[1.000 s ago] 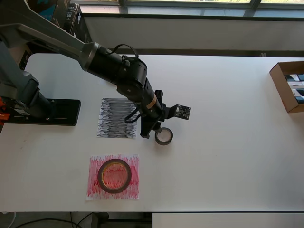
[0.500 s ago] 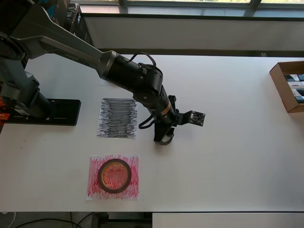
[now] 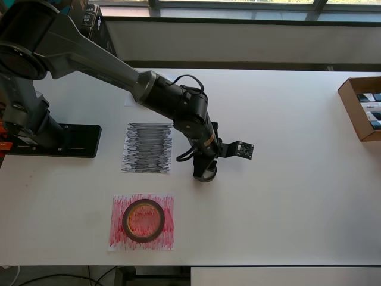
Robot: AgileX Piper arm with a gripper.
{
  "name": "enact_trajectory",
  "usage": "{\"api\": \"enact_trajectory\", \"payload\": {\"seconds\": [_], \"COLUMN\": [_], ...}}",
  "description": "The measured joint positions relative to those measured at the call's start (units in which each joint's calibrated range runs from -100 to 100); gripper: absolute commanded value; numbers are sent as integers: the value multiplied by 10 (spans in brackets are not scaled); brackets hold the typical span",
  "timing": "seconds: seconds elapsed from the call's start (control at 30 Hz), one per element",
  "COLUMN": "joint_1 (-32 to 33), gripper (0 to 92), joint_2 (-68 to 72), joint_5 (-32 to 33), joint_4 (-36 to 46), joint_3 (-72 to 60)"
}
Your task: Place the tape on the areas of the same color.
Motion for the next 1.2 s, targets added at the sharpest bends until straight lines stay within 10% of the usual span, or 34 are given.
{"api": "enact_trajectory", "payload": {"seconds": [1.2], "joint_1": [-1], "gripper": [455], "joint_2": [23], "joint_5": [0], "joint_4": [-2], "joint_3": [0]}}
